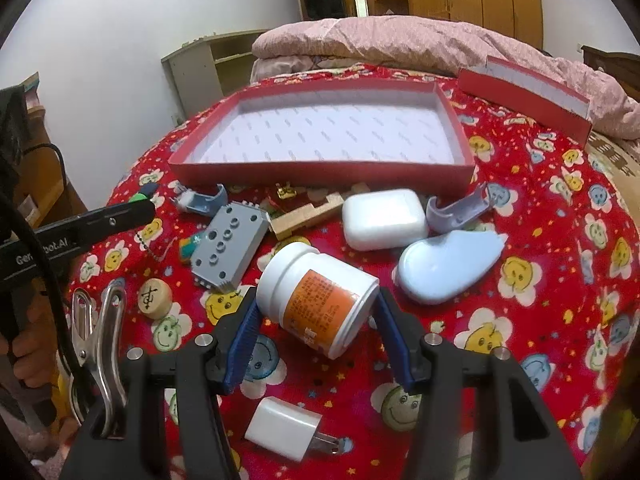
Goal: Organize rigid objects
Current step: 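Grasp the green-hat figure with the left tool while the right tool grasps the orange-labeled white jar, then carry the figure into the red tray and open the left tool while the right tool releases the jar there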
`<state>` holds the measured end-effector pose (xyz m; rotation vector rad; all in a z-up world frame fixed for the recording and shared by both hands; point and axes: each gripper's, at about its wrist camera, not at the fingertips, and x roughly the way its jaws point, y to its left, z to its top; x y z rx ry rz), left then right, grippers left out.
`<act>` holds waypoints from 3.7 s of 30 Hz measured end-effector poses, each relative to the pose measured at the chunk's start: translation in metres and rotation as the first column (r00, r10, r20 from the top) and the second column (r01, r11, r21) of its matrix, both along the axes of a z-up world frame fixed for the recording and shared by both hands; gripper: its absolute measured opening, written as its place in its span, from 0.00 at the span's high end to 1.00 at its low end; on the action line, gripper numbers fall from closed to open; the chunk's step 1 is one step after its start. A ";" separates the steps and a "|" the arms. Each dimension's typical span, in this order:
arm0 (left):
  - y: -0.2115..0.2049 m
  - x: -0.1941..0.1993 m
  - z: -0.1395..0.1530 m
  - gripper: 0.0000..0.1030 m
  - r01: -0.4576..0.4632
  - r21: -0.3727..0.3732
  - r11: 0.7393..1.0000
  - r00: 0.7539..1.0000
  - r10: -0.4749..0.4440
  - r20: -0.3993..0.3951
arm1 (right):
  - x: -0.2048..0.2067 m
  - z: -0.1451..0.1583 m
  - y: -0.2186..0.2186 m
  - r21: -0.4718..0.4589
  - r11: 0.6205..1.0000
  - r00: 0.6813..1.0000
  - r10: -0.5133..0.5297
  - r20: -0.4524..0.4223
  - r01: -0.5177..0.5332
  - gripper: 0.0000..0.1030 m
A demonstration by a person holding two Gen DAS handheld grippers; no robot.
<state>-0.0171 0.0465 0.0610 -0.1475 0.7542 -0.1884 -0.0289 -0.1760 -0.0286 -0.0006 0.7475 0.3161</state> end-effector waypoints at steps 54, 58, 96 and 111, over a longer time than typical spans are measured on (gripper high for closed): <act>-0.033 0.134 -0.004 0.70 0.025 0.103 0.994 0.998 -0.018 -0.064 | 0.130 0.031 -0.029 -0.024 0.992 0.992 -0.125 -0.014 0.125 0.45; -0.034 0.144 0.000 0.70 0.022 0.119 0.993 0.998 -0.016 -0.054 | 0.135 0.033 -0.029 -0.027 0.991 0.992 -0.129 -0.008 0.129 0.45; -0.049 0.160 0.003 0.38 0.045 0.189 0.981 0.999 -0.039 -0.031 | 0.167 0.041 -0.023 -0.072 0.989 0.991 -0.132 0.009 0.133 0.36; -0.036 0.125 0.016 0.38 0.024 0.170 0.985 1.000 -0.021 -0.019 | 0.139 0.053 -0.025 -0.040 0.993 0.993 -0.112 0.031 0.113 0.36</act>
